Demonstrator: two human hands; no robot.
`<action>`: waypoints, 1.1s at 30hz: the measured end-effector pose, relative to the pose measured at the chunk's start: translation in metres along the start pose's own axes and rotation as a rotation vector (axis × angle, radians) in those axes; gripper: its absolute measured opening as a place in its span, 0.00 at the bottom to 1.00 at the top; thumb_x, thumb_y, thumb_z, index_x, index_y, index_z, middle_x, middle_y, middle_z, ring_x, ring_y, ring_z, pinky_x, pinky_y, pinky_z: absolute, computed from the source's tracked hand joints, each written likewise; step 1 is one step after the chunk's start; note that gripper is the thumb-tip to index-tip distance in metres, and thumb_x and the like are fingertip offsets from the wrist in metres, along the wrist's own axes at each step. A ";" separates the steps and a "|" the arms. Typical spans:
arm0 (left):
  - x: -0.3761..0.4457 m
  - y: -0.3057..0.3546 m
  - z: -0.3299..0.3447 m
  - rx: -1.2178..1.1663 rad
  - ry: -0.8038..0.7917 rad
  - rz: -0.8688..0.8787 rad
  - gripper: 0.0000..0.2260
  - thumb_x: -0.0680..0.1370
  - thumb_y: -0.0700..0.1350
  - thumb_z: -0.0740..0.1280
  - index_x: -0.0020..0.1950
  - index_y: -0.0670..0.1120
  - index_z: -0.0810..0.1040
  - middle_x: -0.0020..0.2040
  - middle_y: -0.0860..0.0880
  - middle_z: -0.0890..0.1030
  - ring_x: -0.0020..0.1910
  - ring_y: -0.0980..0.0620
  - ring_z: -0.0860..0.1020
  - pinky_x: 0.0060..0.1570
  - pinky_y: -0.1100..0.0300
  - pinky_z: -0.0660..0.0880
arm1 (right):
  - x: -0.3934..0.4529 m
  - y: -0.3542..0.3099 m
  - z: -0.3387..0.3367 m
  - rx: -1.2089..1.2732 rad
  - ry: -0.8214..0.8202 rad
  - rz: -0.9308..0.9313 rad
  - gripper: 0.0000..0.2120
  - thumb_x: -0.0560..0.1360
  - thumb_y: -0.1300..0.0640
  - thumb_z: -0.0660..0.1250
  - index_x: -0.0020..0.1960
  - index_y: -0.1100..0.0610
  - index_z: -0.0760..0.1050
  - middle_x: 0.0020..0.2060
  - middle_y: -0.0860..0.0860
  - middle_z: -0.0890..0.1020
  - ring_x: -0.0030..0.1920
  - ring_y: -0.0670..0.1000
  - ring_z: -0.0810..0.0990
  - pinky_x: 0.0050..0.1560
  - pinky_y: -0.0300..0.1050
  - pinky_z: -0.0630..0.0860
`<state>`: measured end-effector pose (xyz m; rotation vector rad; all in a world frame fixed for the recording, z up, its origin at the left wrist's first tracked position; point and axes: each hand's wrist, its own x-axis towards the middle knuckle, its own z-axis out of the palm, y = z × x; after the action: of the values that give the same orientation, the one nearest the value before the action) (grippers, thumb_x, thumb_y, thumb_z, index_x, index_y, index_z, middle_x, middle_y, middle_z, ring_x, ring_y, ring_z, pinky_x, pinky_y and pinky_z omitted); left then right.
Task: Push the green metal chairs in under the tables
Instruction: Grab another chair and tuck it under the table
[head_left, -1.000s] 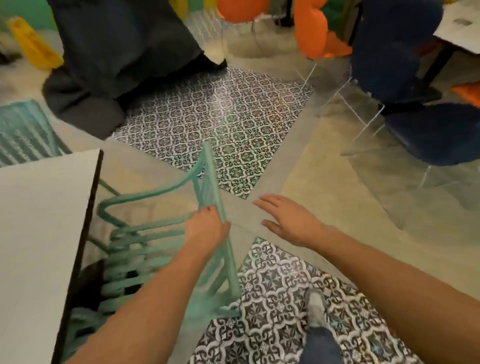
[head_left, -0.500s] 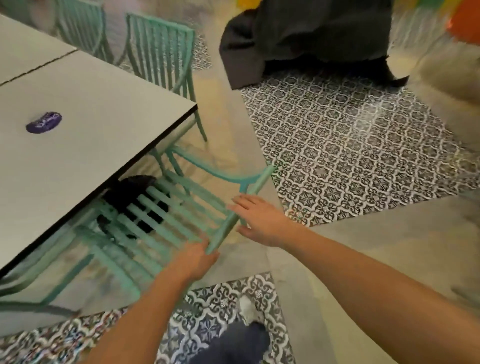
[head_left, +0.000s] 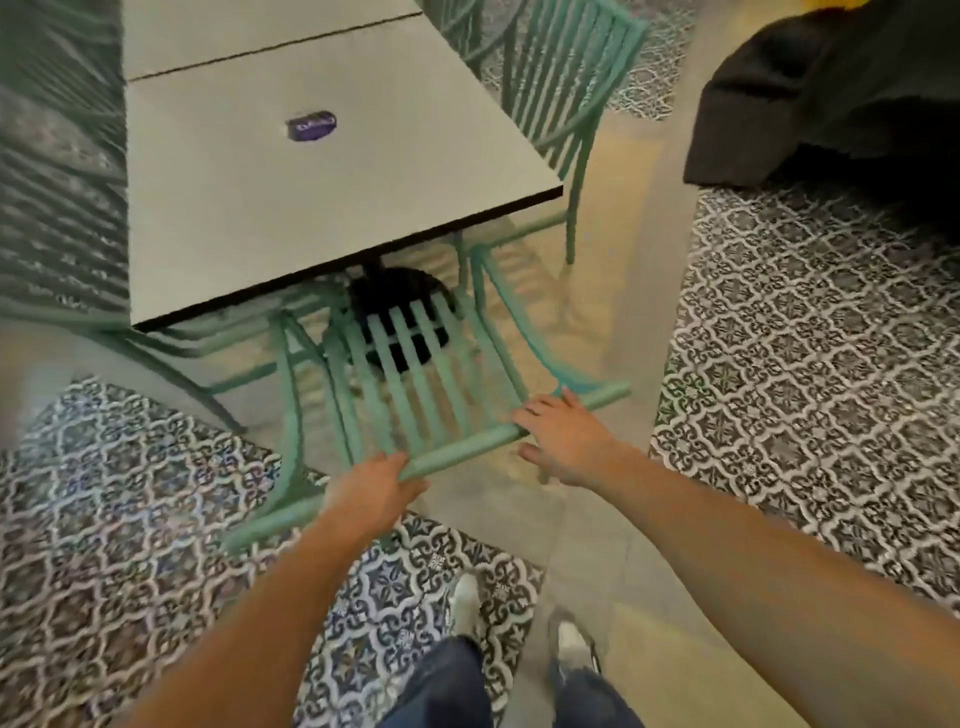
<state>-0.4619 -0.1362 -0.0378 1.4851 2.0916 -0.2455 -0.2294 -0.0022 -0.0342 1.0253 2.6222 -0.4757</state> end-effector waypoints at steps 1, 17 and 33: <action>-0.011 -0.001 0.003 0.029 0.056 -0.049 0.21 0.79 0.64 0.56 0.63 0.51 0.71 0.54 0.49 0.79 0.50 0.47 0.79 0.53 0.48 0.77 | 0.000 0.004 0.003 -0.013 0.004 -0.010 0.20 0.81 0.44 0.55 0.70 0.51 0.66 0.65 0.50 0.73 0.69 0.54 0.66 0.73 0.58 0.52; -0.046 0.009 0.020 0.142 0.196 -0.247 0.15 0.83 0.52 0.53 0.69 0.51 0.66 0.65 0.49 0.74 0.67 0.44 0.70 0.70 0.39 0.62 | -0.002 0.010 0.004 -0.095 0.039 -0.043 0.15 0.83 0.46 0.50 0.63 0.51 0.68 0.59 0.50 0.75 0.61 0.55 0.71 0.63 0.59 0.65; -0.078 0.027 0.036 0.184 0.139 -0.225 0.17 0.84 0.54 0.52 0.70 0.49 0.64 0.68 0.48 0.71 0.69 0.42 0.68 0.68 0.38 0.64 | -0.045 0.010 0.013 -0.104 0.001 -0.020 0.13 0.82 0.46 0.51 0.60 0.50 0.69 0.58 0.47 0.75 0.61 0.53 0.71 0.61 0.56 0.66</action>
<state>-0.4069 -0.2060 -0.0214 1.4017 2.4063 -0.4420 -0.1886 -0.0276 -0.0304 0.9683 2.6298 -0.3398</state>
